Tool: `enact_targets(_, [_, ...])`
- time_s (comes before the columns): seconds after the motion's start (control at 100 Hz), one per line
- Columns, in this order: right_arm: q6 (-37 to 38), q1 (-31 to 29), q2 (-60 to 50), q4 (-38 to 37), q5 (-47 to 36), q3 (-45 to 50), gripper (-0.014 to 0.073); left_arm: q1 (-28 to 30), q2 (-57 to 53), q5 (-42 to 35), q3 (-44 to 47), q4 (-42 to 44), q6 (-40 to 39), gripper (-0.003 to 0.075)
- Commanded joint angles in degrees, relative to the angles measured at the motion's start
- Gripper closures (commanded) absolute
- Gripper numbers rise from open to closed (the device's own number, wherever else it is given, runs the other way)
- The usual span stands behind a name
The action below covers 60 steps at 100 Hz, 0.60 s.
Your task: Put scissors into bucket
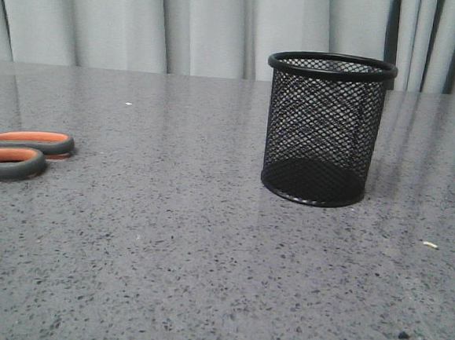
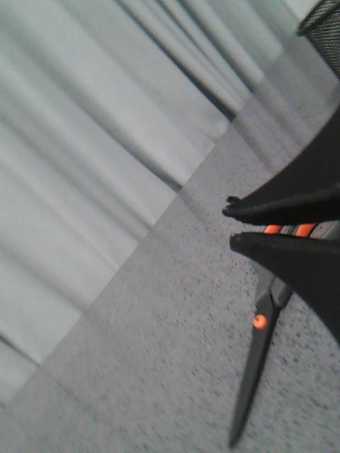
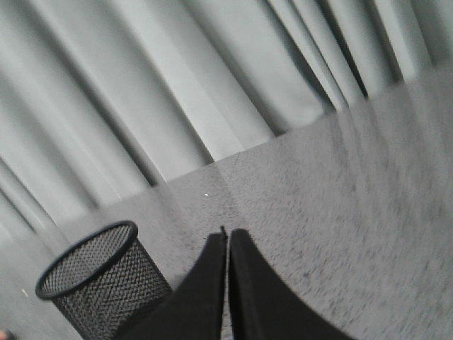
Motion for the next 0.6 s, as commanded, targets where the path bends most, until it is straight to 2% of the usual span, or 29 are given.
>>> enact_targets(0.0, [-0.2,-0.3,3.8,-11.2,4.9,-8.6,0.0572,-0.2,1.8,2.1,-7.7,3.9,7.2,0.0569])
enact_targets(0.07, [-0.2,-0.3,7.7,-14.6,8.7,-13.0,0.0453,-0.2,5.8,5.6,-12.6,5.6,12.2,0.0395])
enact_targets(0.15, [-0.2,-0.3,12.1,-15.1,10.9,-16.4,0.0291,-0.2,11.7,8.3,-16.9,7.9,16.3,0.0273])
enact_targets(0.21, [-0.2,-0.3,15.6,-15.1,11.8,-18.3,0.0188,-0.2,16.3,10.5,-19.9,9.6,19.8,0.0269])
enact_targets(0.28, [-0.2,-0.3,18.8,-15.1,12.2,-19.4,0.0137,-0.2,22.4,14.6,-23.4,10.7,27.1,0.0287])
enact_targets(0.33, [-0.2,-0.3,20.6,-15.0,12.2,-19.6,0.0135,-0.9,26.6,17.3,-25.7,11.0,34.3,0.0302])
enact_targets(0.44, [-0.2,-0.2,22.7,-14.6,12.3,-19.6,0.0135,-4.6,34.5,20.1,-30.4,15.2,43.2,0.0324])
enact_targets(0.59, [-0.2,-0.2,22.8,-14.5,12.3,-19.6,0.0135,-9.4,46.0,31.5,-38.0,31.8,46.4,0.0330])
